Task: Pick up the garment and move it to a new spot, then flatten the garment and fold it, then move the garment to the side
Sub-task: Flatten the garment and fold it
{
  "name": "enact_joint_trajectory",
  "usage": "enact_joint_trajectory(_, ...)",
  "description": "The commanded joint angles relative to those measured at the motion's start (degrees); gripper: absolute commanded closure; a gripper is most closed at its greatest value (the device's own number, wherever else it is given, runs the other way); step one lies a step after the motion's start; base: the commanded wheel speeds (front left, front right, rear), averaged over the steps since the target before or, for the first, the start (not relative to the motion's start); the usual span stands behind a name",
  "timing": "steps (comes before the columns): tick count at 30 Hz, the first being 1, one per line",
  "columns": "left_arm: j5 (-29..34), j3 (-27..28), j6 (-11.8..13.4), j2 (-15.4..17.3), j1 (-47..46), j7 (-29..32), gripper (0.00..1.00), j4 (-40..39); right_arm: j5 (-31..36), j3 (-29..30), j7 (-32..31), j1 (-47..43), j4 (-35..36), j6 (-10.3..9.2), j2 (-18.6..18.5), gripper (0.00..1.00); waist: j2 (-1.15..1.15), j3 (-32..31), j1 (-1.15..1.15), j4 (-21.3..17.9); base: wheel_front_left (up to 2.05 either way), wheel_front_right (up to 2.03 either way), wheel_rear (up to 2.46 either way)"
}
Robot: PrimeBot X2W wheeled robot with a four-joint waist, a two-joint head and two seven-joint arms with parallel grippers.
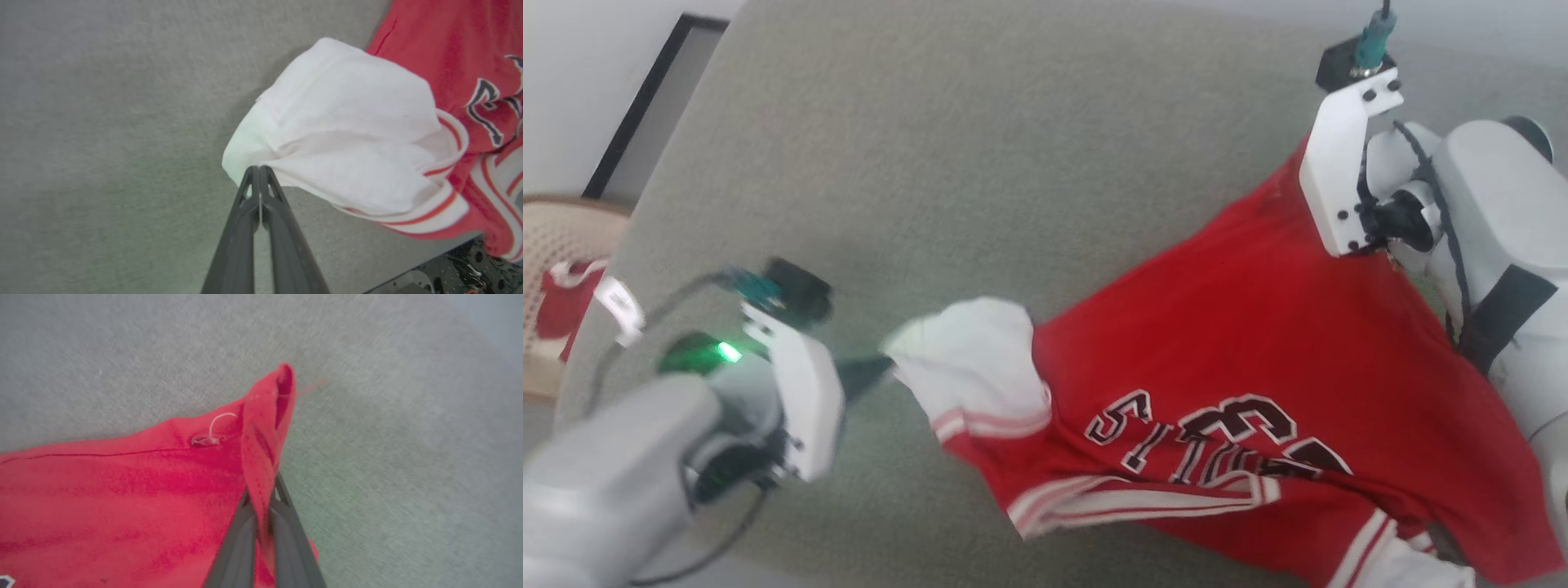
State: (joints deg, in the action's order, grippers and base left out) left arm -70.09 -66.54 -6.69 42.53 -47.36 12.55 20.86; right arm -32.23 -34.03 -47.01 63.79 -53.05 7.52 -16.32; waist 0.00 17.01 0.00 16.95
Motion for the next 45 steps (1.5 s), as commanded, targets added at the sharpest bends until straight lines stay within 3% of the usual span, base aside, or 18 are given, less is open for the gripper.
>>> enact_joint_trajectory(1,-0.1,0.7,0.6,1.0,-1.4,0.6,1.0,0.0,-0.8,-0.1,0.9,1.0,0.7,-0.05,-0.4,1.0,0.0,-2.3,0.0,-2.2,0.0,0.0,0.0)
enact_joint_trajectory(8,-0.4,3.5,2.8,6.7,-8.1,5.6,1.0,-1.7,-4.7,-2.6,4.6,0.8,6.6,-0.04,-3.8,1.0,0.0,-8.5,0.0,-7.2,0.0,0.0,0.0)
enact_joint_trajectory(14,0.9,5.1,4.1,9.4,-14.0,9.3,1.0,-2.4,-7.5,-3.7,5.9,0.9,12.0,-0.05,-6.6,1.0,0.0,-12.9,0.0,-10.4,0.0,0.0,0.0)
enact_joint_trajectory(25,4.3,6.0,3.7,7.4,-21.4,10.2,1.0,1.2,-6.1,-1.5,12.1,2.6,15.8,-0.05,-8.2,1.0,0.0,-14.0,0.0,-13.5,0.0,0.0,0.0)
enact_joint_trajectory(34,13.3,8.4,2.7,3.1,-33.9,0.5,1.0,11.4,5.8,5.7,25.0,10.7,6.6,-0.07,-3.0,1.0,0.0,-5.5,0.0,-14.6,0.0,0.0,0.0)
enact_joint_trajectory(45,26.3,10.7,3.2,-2.6,-51.2,-23.1,1.0,23.0,29.7,21.2,46.6,20.5,-1.2,-0.07,3.5,1.0,0.0,3.5,0.0,-14.3,0.0,0.0,0.0)
